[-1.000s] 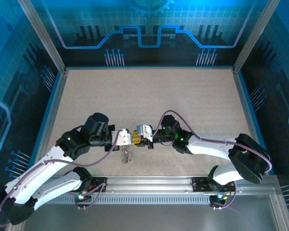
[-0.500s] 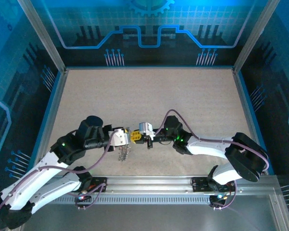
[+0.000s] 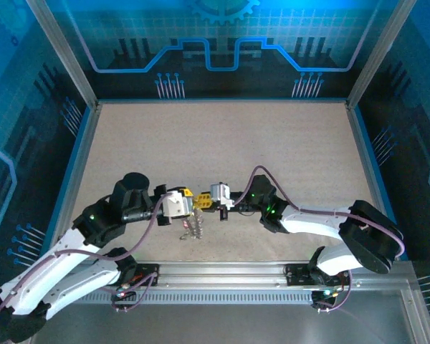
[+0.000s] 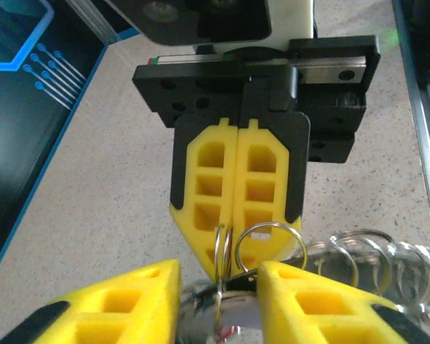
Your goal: Put the keys on the keyring
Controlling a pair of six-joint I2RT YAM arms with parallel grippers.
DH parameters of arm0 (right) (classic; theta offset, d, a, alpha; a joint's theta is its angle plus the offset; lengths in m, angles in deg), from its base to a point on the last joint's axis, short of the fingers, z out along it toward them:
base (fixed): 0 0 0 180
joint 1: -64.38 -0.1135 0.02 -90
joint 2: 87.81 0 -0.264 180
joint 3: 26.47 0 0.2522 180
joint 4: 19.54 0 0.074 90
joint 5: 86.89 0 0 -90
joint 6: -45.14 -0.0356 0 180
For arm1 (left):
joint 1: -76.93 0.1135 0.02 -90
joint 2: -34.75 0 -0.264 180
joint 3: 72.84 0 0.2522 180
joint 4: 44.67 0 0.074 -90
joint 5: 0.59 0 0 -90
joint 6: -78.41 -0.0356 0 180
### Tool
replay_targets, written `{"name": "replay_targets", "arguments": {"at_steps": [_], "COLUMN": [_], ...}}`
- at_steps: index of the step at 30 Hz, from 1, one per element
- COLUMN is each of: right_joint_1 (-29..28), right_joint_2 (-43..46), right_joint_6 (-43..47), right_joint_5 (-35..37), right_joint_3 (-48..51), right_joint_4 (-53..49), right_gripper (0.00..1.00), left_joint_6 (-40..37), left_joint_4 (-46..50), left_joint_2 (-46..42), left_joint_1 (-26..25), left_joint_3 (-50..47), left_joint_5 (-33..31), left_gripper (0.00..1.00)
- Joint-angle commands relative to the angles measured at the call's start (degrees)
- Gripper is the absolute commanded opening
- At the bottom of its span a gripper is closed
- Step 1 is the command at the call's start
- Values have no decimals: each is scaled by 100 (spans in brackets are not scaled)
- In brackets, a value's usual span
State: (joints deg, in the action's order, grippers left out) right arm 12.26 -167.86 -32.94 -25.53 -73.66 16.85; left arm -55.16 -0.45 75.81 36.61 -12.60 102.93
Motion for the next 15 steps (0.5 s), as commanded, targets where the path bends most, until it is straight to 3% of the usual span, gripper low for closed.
{"name": "replay_targets", "arguments": {"at_steps": [1, 5, 10, 15], "right_joint_1": [-167, -211, -211, -211], "right_joint_2": [238, 329, 408, 430], "right_joint_6": [275, 346, 371, 382], "right_joint_5": [125, 143, 176, 247], "right_joint_3": [-23, 0, 12, 32], "right_joint_4": [168, 43, 15, -11], "right_gripper": [0, 0, 0, 0], "left_joint_6": [49, -88, -105, -112], "left_joint_4": [197, 215, 347, 410], "left_joint_2": [158, 208, 124, 10], "left_joint_1": [-37, -30, -30, -32], "left_joint_3": [270, 274, 290, 256], "left_joint_5": [317, 282, 143, 54], "left_gripper": [27, 17, 15, 1]}}
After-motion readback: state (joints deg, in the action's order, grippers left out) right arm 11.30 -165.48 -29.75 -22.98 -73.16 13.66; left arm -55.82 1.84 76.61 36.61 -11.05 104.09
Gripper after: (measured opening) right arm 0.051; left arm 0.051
